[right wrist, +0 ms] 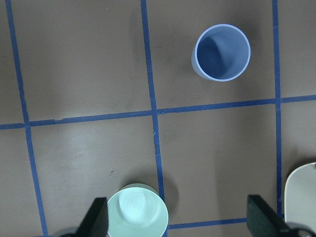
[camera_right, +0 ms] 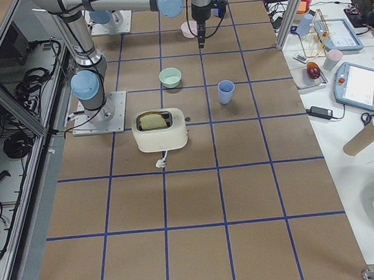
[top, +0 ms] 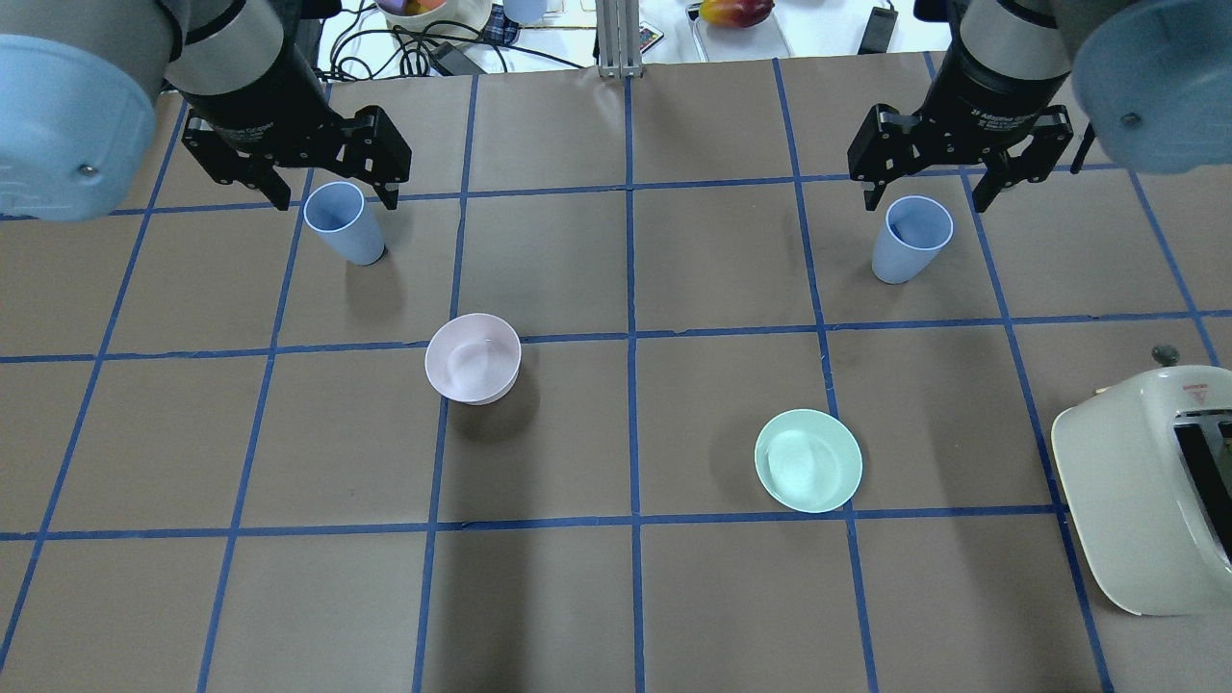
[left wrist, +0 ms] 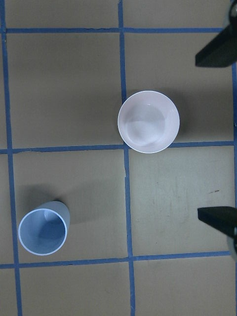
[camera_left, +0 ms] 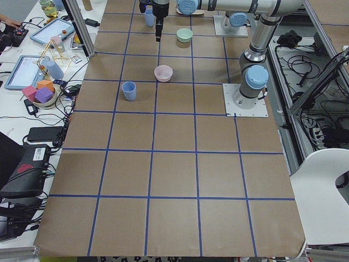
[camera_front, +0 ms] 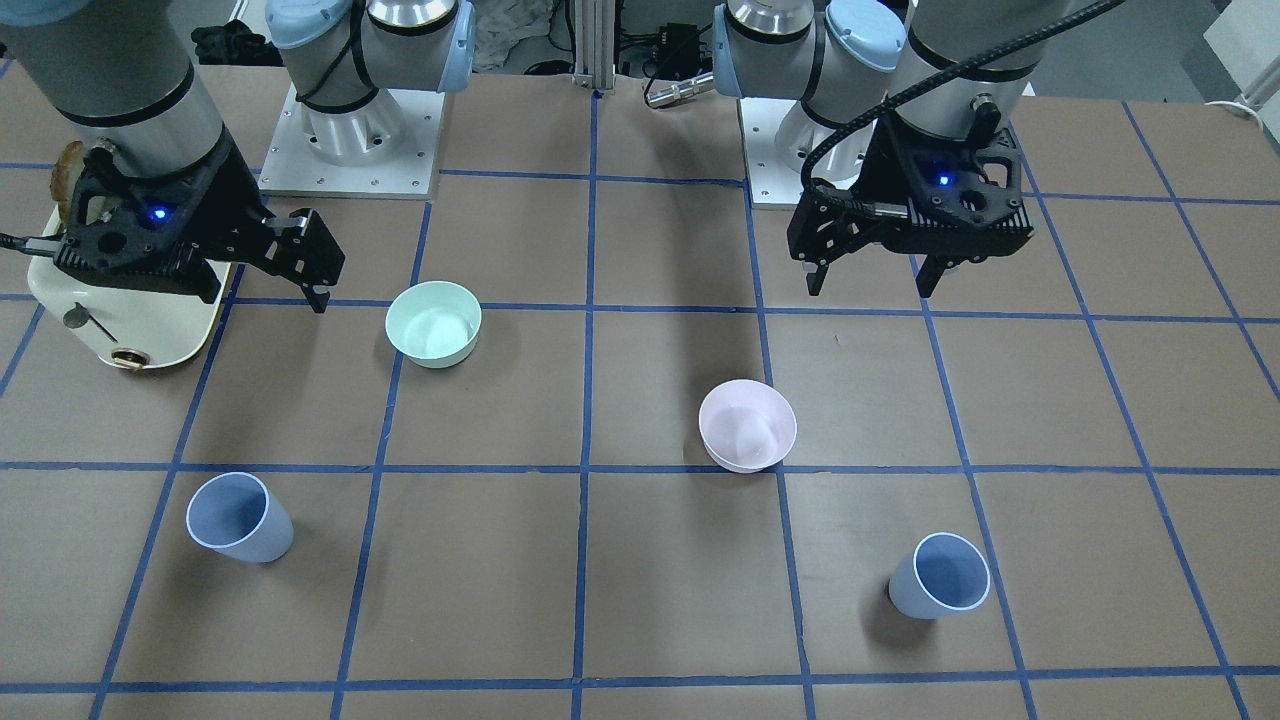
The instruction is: Stack blue cups with both arms
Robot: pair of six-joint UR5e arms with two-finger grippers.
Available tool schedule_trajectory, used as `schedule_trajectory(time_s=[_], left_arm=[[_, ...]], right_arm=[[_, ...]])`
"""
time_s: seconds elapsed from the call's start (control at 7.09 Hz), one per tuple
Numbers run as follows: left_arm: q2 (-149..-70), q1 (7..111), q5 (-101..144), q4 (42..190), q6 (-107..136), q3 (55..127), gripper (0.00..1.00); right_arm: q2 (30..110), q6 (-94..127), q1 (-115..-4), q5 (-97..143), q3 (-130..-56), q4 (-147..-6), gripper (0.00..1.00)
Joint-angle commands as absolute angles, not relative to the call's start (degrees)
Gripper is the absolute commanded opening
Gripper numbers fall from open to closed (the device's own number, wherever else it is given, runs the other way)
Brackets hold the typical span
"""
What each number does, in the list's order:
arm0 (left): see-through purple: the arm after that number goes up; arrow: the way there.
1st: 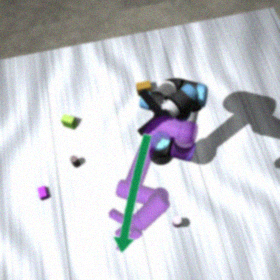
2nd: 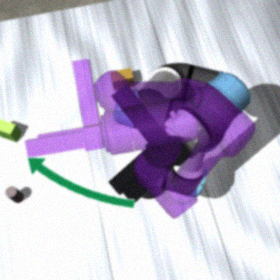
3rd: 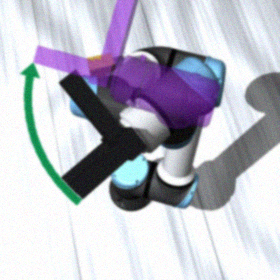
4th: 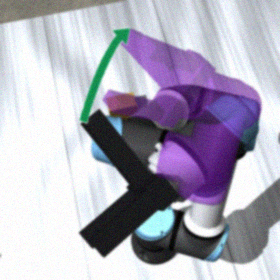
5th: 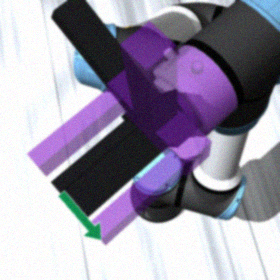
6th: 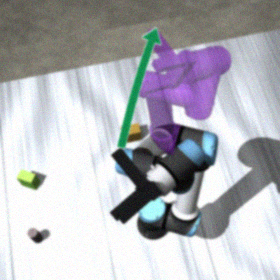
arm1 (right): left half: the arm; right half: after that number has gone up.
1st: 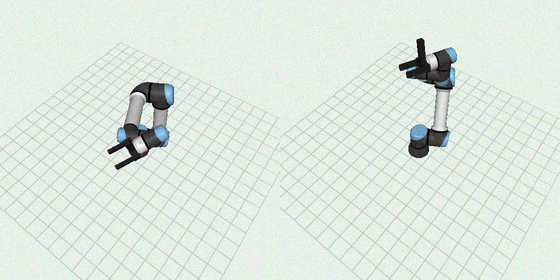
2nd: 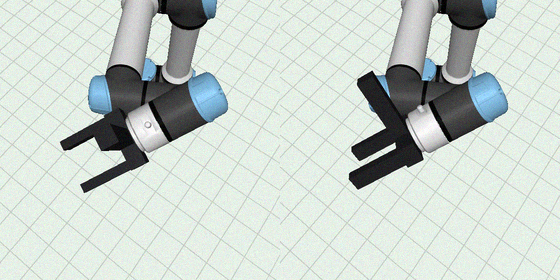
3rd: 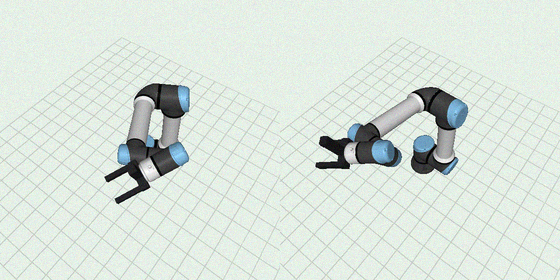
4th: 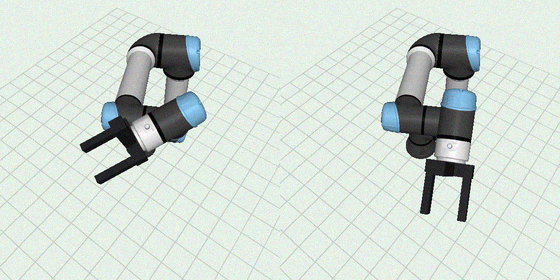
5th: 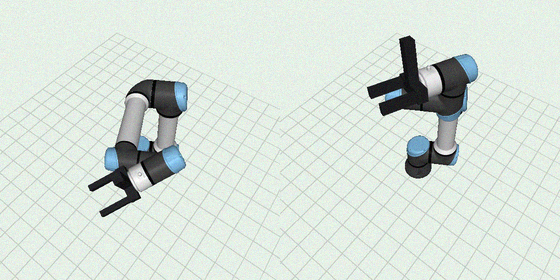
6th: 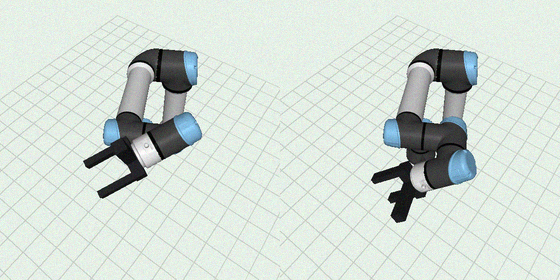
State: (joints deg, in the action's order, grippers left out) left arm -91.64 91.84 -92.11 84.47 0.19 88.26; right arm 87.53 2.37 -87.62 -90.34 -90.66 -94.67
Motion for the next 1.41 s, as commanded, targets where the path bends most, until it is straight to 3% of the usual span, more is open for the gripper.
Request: schedule_trajectory(time_s=[0.0, 0.42, 0.56, 0.99, 1.27], left_arm=[[-91.58, 91.85, -92.11, 84.46, 0.26, 88.24, 1.00], [-92.46, 91.41, -91.76, 84.20, -0.61, 88.24, 1.00], [-94.64, 89.93, -91.06, 77.59, -0.70, 88.94, 1.00], [-111.74, 85.45, -91.14, 65.06, -8.20, 85.62, 1.00], [-118.19, 83.85, -91.58, 63.46, -11.16, 84.81, 1.00]], right_arm=[[87.45, 2.37, -87.63, -90.61, -90.79, -95.09, 1.00], [87.45, 2.46, -87.19, -90.61, -90.70, -95.36, 1.00], [86.84, 2.37, -87.10, -90.35, -91.05, -96.14, 1.00], [86.49, 2.46, -86.40, -90.87, -91.32, -96.85, 1.00], [85.00, 2.46, -86.40, -91.14, -91.49, -98.34, 1.00]])
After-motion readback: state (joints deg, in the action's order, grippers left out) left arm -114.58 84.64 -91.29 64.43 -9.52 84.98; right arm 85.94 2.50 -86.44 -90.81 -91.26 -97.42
